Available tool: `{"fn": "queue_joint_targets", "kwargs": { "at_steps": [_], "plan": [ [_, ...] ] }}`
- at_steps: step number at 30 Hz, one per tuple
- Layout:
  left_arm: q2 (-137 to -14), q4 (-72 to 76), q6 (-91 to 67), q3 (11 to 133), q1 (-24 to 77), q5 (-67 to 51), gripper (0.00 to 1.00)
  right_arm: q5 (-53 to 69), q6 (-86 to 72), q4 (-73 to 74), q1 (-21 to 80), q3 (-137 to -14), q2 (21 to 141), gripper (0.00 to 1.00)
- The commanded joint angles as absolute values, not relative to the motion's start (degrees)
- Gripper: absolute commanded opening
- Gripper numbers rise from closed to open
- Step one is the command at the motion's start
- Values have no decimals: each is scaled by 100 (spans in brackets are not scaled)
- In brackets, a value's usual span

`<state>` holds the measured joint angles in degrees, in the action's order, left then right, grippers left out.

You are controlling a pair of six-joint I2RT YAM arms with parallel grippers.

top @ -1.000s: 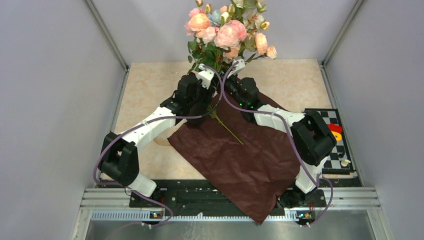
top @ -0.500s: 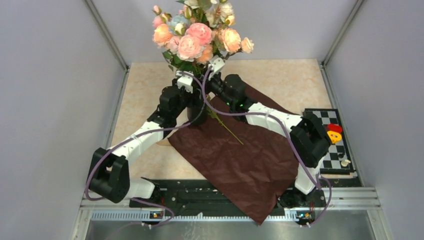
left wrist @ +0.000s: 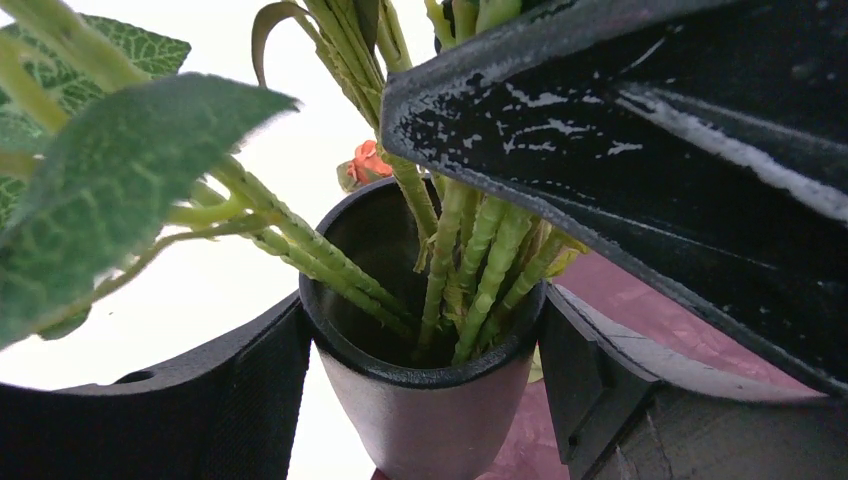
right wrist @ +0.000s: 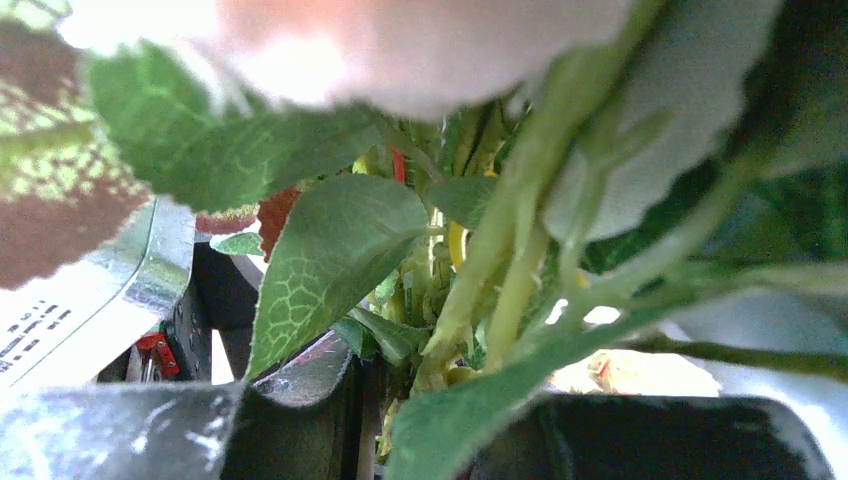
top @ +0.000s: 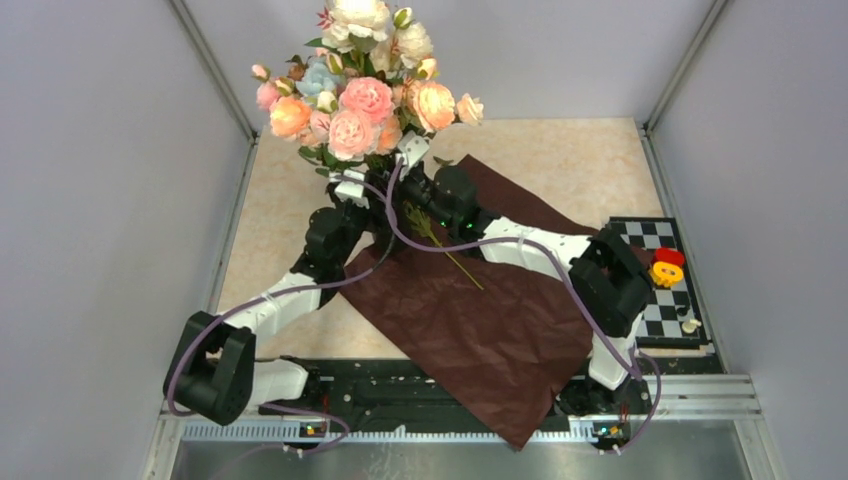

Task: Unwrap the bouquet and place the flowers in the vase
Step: Place the vase on the wrapping paper.

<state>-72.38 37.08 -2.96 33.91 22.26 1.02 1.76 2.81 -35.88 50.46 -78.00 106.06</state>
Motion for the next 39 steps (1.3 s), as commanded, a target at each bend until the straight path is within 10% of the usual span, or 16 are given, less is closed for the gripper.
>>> {"fn": "queue_joint_targets", "kwargs": {
  "at_steps": [1,11,26,39],
  "plan": [
    [-6796,4738,-368,3277,2173,520,21,654,-26,-3954,5504,-7466,10293,0],
    [-6249,3798,-281,3306,2176,439,62,450,223,-3840,5625,-7170,10105,6],
    [-5684,3190,-374,3164,2176,530,97,501,114,-3908,5627,-6976,10043,18],
    [-4817,2100,-643,3011,2179,695,99,572,53,-3958,5634,-6846,10018,18]
  ]
}}
